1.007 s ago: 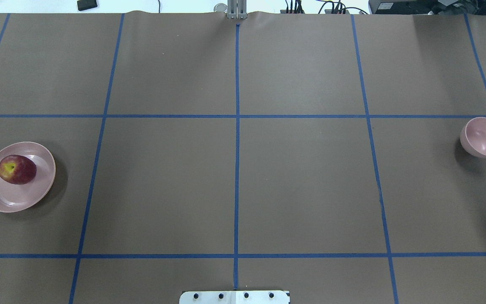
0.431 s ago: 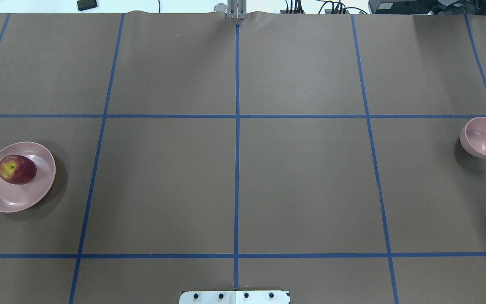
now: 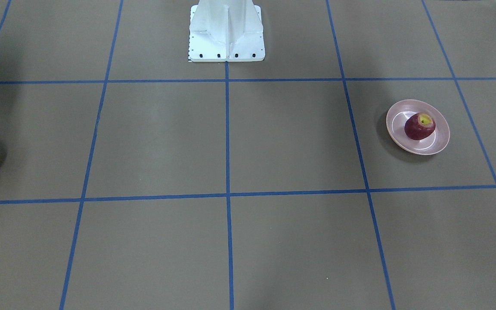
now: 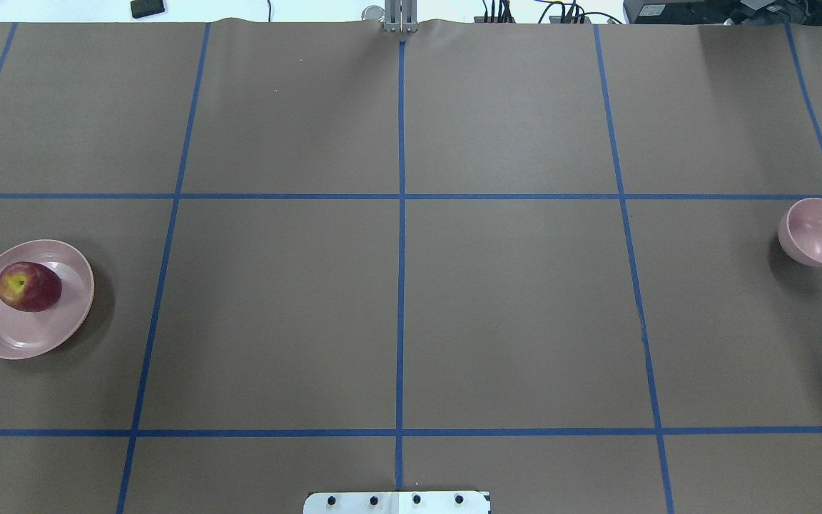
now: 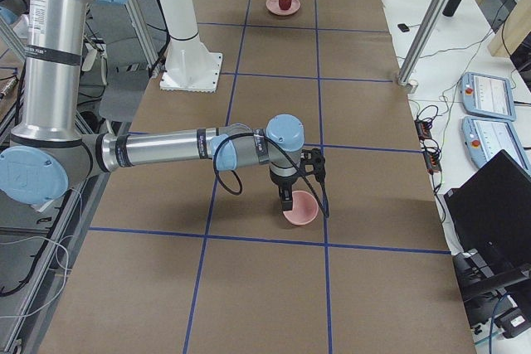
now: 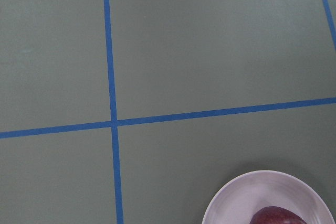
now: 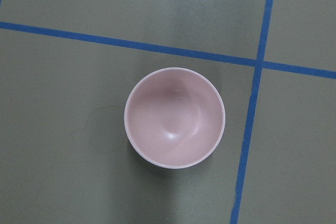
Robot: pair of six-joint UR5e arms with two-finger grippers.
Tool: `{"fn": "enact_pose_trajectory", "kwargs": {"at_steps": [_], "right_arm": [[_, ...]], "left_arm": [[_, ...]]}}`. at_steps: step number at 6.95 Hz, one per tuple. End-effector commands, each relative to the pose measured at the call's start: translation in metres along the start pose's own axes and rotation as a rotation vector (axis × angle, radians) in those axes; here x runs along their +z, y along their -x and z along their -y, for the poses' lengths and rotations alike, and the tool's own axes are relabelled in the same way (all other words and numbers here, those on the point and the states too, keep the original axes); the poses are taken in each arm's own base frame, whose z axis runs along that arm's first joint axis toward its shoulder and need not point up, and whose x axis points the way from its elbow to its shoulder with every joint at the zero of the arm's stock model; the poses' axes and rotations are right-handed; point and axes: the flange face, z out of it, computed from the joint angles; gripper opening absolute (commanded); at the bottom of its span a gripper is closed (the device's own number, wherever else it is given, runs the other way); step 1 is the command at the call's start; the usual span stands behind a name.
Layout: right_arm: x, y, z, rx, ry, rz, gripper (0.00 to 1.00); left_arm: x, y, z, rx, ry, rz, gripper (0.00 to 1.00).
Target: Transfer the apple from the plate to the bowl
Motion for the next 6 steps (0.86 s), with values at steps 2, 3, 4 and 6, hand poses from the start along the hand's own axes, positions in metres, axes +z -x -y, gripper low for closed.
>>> {"fn": "enact_pose_trajectory", "kwargs": {"at_steps": [2,3,4,6], "right_arm": [[0.007,-0.006,0.001,0.010,0.014,0.010,1.00],[0.012,-0.007,0.005,0.003,0.016,0.004,1.00],[0.027,-0.020,0.019,-0.027,-0.011,0.006,1.00],[0.053,-0.023,0.035,0.062,-0.014,0.009,1.00]], "left_arm": [[-0.001,0.000,-0.003,-0.002,0.002,-0.005,0.98],[-0.002,0.001,-0.010,-0.004,0.006,-0.006,0.98],[-0.006,-0.004,-0.011,0.003,0.000,-0.010,0.98],[-0.011,-0.008,-0.014,0.008,-0.007,-0.012,0.98]]}}
